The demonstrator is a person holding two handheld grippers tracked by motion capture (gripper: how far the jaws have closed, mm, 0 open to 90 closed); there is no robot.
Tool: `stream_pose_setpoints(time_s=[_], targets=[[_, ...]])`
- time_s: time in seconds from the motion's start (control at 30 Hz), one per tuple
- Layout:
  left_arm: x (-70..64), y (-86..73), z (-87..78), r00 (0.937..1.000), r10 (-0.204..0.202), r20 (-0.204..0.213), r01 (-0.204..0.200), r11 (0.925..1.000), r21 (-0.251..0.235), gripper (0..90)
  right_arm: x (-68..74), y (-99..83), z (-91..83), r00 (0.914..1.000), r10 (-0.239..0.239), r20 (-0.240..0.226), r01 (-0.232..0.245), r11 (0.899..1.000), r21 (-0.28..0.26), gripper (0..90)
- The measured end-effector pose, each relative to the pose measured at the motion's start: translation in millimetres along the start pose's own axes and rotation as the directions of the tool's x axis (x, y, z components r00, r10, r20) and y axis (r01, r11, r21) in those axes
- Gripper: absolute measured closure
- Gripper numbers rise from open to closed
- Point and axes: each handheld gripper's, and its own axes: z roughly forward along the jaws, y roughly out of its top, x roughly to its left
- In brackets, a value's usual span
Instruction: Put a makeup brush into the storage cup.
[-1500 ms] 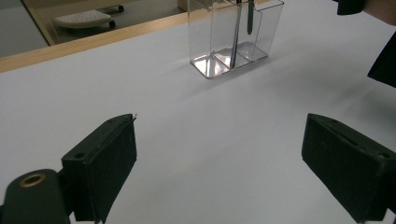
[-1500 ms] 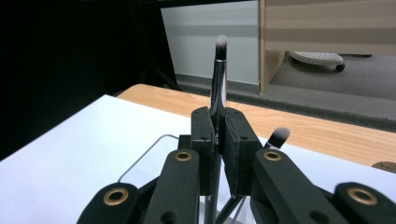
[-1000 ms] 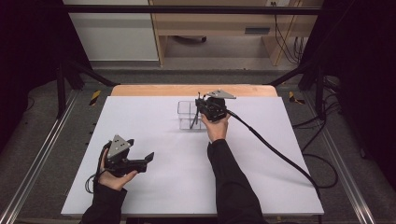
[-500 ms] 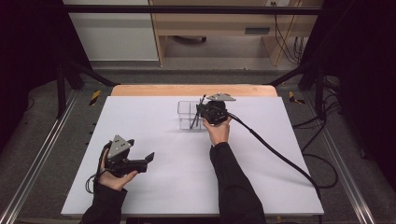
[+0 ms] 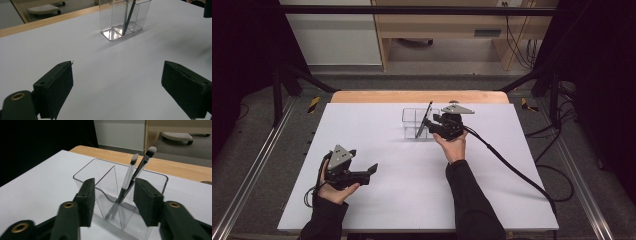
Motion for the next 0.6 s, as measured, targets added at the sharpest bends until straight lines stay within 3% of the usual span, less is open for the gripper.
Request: stream_pose_setpoints(time_s=[0.3, 0.6], targets=[[0.3, -0.3, 0.1, 1.0000, -0.003, 0.001, 0.003, 1.0000, -0.005, 9.7, 6.9, -4.7, -27.3, 0.9988, -0.043, -0.022, 0.043, 0.999, 0.004, 27.7], [-0.2, -0.3, -1.2, 1.0000, -0.001, 0.002, 0.001, 0.9999, -0.013, 9.6, 5.7, -12.8, -53.1, 0.9986, -0.039, -0.035, 0.038, 0.999, -0.007, 14.4]])
